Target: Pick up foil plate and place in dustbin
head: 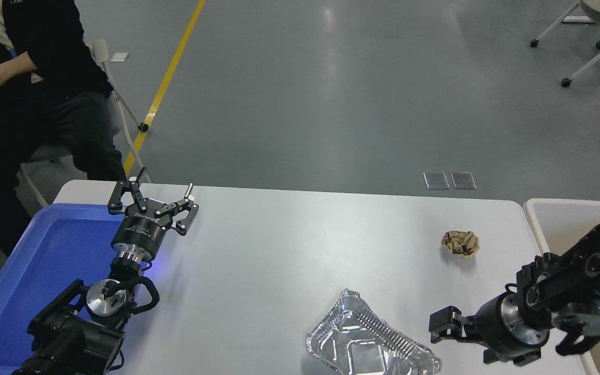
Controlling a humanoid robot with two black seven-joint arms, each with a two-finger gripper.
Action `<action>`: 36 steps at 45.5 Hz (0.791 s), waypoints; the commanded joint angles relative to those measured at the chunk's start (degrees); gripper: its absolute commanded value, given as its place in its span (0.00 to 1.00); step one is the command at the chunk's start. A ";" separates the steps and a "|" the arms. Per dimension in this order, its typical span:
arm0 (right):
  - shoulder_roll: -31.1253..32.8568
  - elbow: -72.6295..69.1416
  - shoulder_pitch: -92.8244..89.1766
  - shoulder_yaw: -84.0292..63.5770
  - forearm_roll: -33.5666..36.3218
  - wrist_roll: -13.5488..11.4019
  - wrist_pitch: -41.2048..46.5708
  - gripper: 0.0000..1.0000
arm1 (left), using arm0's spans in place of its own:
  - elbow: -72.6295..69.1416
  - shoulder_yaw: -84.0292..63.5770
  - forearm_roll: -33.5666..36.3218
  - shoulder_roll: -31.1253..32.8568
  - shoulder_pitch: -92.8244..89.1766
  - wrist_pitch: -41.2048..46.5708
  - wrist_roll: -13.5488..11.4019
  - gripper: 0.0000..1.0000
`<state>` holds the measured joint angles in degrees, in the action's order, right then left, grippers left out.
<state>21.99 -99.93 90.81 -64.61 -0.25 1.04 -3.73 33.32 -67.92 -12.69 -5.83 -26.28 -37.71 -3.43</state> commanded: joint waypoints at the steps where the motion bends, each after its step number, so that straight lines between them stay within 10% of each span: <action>1: -1.34 -0.07 -5.12 2.21 1.39 0.02 -5.14 1.00 | -0.01 0.07 0.03 0.03 0.00 0.00 0.00 0.99; 36: -8.63 2.11 -15.05 7.40 3.50 -0.07 -18.24 1.00 | 0.08 0.07 0.04 -0.05 0.00 0.00 0.00 0.99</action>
<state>15.21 -98.94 77.48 -58.27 2.32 0.97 -18.91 33.32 -67.85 -12.66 -5.83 -26.28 -37.71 -3.43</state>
